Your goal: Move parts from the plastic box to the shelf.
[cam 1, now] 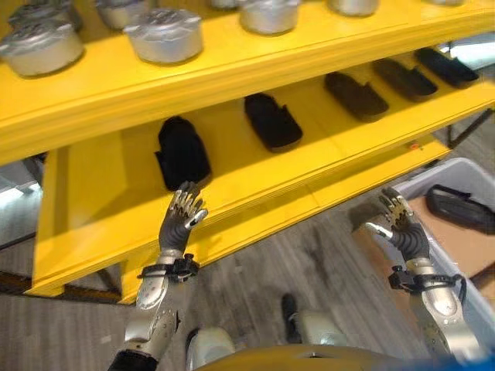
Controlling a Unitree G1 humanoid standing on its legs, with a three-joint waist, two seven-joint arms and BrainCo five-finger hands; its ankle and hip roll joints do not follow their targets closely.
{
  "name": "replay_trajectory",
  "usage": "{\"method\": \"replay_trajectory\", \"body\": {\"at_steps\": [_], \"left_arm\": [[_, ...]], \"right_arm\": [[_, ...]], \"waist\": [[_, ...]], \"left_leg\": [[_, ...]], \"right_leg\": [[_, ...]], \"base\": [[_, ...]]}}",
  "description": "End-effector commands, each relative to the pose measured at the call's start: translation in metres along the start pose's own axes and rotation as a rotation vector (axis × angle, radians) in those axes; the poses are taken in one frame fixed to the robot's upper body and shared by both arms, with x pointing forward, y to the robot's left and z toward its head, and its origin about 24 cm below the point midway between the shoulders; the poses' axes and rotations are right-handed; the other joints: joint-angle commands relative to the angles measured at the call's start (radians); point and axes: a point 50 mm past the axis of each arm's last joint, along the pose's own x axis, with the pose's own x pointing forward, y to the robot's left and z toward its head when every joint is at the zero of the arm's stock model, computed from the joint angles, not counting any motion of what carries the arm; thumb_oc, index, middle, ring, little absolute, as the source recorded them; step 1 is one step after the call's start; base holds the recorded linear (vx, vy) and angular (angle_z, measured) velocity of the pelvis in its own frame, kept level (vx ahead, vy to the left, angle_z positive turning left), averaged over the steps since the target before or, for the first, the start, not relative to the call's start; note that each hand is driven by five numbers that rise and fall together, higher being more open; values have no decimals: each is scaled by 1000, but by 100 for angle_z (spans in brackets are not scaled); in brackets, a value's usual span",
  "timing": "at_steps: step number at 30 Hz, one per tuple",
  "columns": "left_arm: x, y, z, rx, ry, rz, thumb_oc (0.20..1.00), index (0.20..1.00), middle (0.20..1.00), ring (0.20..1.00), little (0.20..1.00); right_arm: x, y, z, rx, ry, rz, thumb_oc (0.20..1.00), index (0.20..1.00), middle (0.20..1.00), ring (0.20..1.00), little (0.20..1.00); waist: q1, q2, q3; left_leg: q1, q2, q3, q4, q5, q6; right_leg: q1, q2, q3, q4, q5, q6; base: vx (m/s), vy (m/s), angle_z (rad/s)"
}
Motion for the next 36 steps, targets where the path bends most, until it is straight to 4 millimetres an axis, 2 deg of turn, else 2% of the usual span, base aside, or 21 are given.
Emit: {"method": "replay_trajectory", "body": {"at_steps": [1, 2, 3, 5, 7, 8, 11, 12, 15, 20, 21, 22, 23, 24, 25, 26, 28, 29, 31, 32, 36], "left_arm": [[7, -5, 25, 32, -128, -63, 1000, 1000, 1000, 1000, 1000], [7, -5, 26, 33, -128, -63, 1000, 1000, 1000, 1000, 1000], [6, -5, 27, 14, -144, -54, 1000, 1000, 1000, 1000, 1000], [5, -3, 25, 4, -138, -42, 1000, 1000, 1000, 1000, 1000], [4, -2, 25, 0, -139, -31, 1000, 1000, 1000, 1000, 1000], [2, 3, 25, 1, -139, -2, 1000, 1000, 1000, 1000, 1000], [1, 6, 25, 2, -138, 15, 1000, 1000, 1000, 1000, 1000], [2, 7, 25, 7, -135, 17, 1000, 1000, 1000, 1000, 1000], [4, 7, 27, 27, -137, 17, 1000, 1000, 1000, 1000, 1000], [8, 7, 26, 70, -124, 14, 1000, 1000, 1000, 1000, 1000], [10, 6, 27, 77, -123, 9, 1000, 1000, 1000, 1000, 1000], [10, 6, 27, 77, -123, 9, 1000, 1000, 1000, 1000, 1000], [9, 7, 28, 91, -124, 20, 1000, 1000, 1000, 1000, 1000], [8, 9, 28, 95, -123, 32, 1000, 1000, 1000, 1000, 1000], [7, 11, 28, 98, -122, 43, 1000, 1000, 1000, 1000, 1000], [5, 13, 28, 97, -121, 50, 1000, 1000, 1000, 1000, 1000], [4, 15, 28, 91, -121, 61, 1000, 1000, 1000, 1000, 1000], [4, 18, 29, 79, -130, 79, 1000, 1000, 1000, 1000, 1000], [2, 19, 29, 80, -128, 80, 1000, 1000, 1000, 1000, 1000], [1, 18, 28, 80, -127, 78, 1000, 1000, 1000, 1000, 1000], [3, 12, 21, 51, -112, 73, 1000, 1000, 1000, 1000, 1000]], "right_arm": [[12, -4, 20, -34, -94, 37, 1000, 1000, 1000, 1000, 1000], [12, -3, 20, -34, -94, 37, 1000, 1000, 1000, 1000, 1000], [18, 5, 22, -16, -111, 62, 1000, 1000, 1000, 1000, 1000], [20, 13, 19, 13, -98, 83, 1000, 1000, 1000, 1000, 1000], [20, 15, 18, 27, -96, 82, 1000, 1000, 1000, 1000, 1000], [20, 21, 14, 44, -81, 92, 1000, 1000, 1000, 1000, 1000], [21, 25, 12, 49, -71, 102, 1000, 1000, 1000, 1000, 1000], [21, 27, 9, 55, -59, 101, 1000, 1000, 1000, 1000, 1000], [20, 29, 8, 60, -55, 104, 1000, 1000, 1000, 1000, 1000], [14, 31, 3, 77, -34, 81, 1000, 1000, 1000, 1000, 1000], [15, 32, 3, 74, -34, 84, 1000, 1000, 1000, 1000, 1000], [15, 32, 3, 74, -34, 84, 1000, 1000, 1000, 1000, 1000], [15, 35, 3, 76, -37, 89, 1000, 1000, 1000, 1000, 1000], [14, 37, 3, 74, -35, 91, 1000, 1000, 1000, 1000, 1000], [14, 38, 2, 76, -34, 97, 1000, 1000, 1000, 1000, 1000], [15, 39, 2, 73, -31, 102, 1000, 1000, 1000, 1000, 1000], [17, 40, 2, 67, -33, 113, 1000, 1000, 1000, 1000, 1000], [22, 42, 4, 49, -39, 130, 1000, 1000, 1000, 1000, 1000], [23, 43, 6, 40, -52, 138, 1000, 1000, 1000, 1000, 1000], [22, 42, 8, 38, -57, 133, 1000, 1000, 1000, 1000, 1000], [23, 38, 7, 28, -54, 106, 1000, 1000, 1000, 1000, 1000]], "waist": [[16, 71, 25], [14, 69, 24], [22, 64, 21], [29, 61, 9], [38, 57, 5], [40, 51, -6], [52, 44, -9], [49, 41, -15], [42, 38, -19], [-3, 39, 1], [-6, 42, 25], [-6, 42, 24], [1, 47, 56], [9, 49, 61], [13, 48, 55], [10, 48, 56], [11, 50, 57], [13, 47, 69], [8, 47, 77], [5, 43, 77], [5, 29, 40]], "left_leg": [[2, -76, -95, -270, 158, 37], [3, -78, -95, -271, 159, 38], [1, -109, -133, -243, 139, 45], [39, -95, -70, -270, 128, 62], [50, -89, -45, -275, 123, 68], [65, -86, -10, -278, 106, 86], [82, -82, 30, -283, 95, 102], [94, -81, 69, -283, 81, 113], [102, -82, 112, -281, 65, 126], [157, -85, 193, -292, 34, 156], [181, -77, 219, -293, 20, 161], [180, -77, 220, -293, 21, 161], [224, -69, 257, -303, 8, 161], [244, -69, 279, -309, -1, 159], [256, -71, 308, -318, -7, 158], [270, -67, 334, -324, -13, 155], [276, -59, 357, -329, -18, 151], [283, -49, 382, -320, -27, 146], [298, -39, 389, -315, -44, 138], [308, -39, 384, -317, -51, 133], [343, -39, 378, -340, -67, 120]], "right_leg": [[142, 12, 75, -102, 16, 58], [143, 10, 74, -103, 14, 58], [151, 28, 131, -108, 17, 65], [158, 25, 167, -107, 25, 79], [160, 22, 183, -106, 27, 83], [164, 11, 201, -105, 31, 99], [162, 6, 227, -103, 41, 111], [160, -4, 247, -108, 51, 128], [141, -14, 270, -95, 62, 152], [85, -13, 290, 15, 83, 198], [46, -9, 233, 91, 102, 210], [45, -9, 234, 91, 102, 210], [10, -56, 66, 131, 123, 202], [14, -98, -35, 108, 129, 185], [15, -137, -113, 70, 147, 176], [17, -155, -158, 23, 163, 175], [9, -160, -179, -18, 187, 176], [-36, -176, -206, -93, 237, 192], [-48, -177, -177, -149, 266, 205], [-39, -171, -151, -156, 271, 212], [8, -177, -188, -177, 283, 208]], "base": [[92, 90, -162], [118, 78, -162], [110, 87, -142], [166, 223, -72], [118, 177, -86], [106, 151, -83], [71, 154, -48], [39, 170, -73], [33, 191, -52], [21, 180, -60], [-4, 83, -50], [-3, 113, -54], [35, 91, -50], [55, 100, -57], [69, 35, -50], [43, 7, -84], [60, -45, -116], [119, -98, -86], [167, -112, -82], [177, -92, -61], [205, -112, 36]]}}
